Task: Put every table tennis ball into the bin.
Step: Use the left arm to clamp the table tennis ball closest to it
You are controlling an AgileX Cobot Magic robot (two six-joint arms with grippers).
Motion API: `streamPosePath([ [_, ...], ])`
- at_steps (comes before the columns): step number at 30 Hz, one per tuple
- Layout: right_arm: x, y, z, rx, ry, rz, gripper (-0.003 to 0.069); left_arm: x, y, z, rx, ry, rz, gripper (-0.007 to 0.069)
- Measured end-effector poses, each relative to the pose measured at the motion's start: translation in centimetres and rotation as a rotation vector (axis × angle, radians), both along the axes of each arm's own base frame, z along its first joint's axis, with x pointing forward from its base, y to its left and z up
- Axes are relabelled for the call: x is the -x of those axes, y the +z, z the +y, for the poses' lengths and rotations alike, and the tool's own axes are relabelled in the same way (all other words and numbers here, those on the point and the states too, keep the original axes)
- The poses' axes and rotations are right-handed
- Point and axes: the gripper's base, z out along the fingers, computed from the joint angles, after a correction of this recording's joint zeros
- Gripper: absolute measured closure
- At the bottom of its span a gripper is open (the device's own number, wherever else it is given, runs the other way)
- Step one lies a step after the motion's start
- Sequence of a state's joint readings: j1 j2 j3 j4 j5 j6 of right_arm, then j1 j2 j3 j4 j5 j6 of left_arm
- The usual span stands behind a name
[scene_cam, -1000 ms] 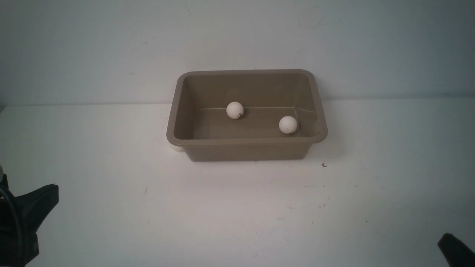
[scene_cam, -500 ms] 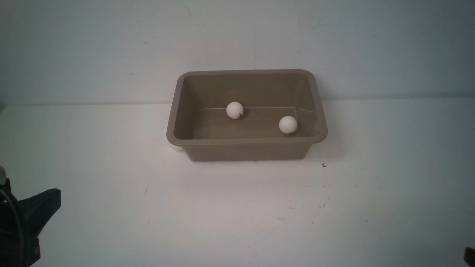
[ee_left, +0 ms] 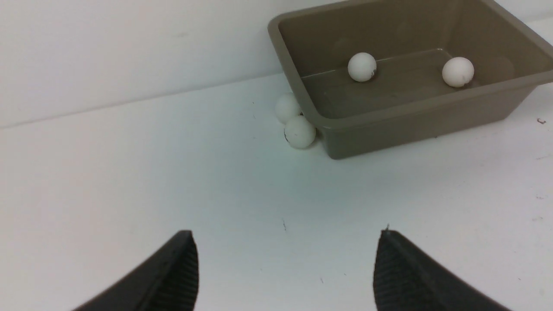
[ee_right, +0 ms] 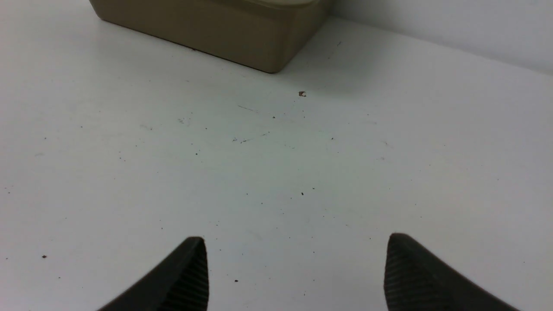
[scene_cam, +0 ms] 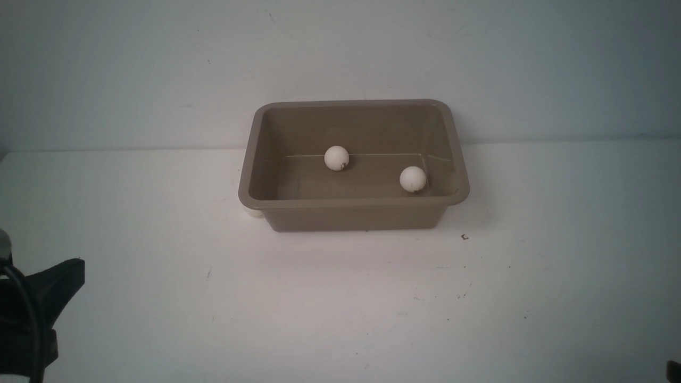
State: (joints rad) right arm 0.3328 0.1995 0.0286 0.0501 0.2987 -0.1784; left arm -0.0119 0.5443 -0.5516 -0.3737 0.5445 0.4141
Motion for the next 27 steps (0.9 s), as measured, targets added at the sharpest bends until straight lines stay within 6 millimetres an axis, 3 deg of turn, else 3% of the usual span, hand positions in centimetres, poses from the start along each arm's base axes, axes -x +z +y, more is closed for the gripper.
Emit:
streamPosePath([
  [2, 0.0, 0.0, 0.0, 0.0, 0.0, 0.0, 0.0162, -0.5, -0.1, 0.0, -0.002, 0.002, 0.003, 0.0134],
  [7, 0.0, 0.0, 0.0, 0.0, 0.0, 0.0, 0.0162, -3.8, -1.2, 0.1, 0.011, 0.02, 0.055, 0.0134],
  [16, 0.0, 0.0, 0.0, 0.0, 0.0, 0.0, 0.0162, -9.7, -3.9, -0.7, -0.079, -0.129, 0.213, 0.0134],
  [27, 0.0, 0.0, 0.0, 0.0, 0.0, 0.001, 0.0162, -16.7, -3.8, -2.6, -0.208, -0.437, 0.065, 0.0134],
])
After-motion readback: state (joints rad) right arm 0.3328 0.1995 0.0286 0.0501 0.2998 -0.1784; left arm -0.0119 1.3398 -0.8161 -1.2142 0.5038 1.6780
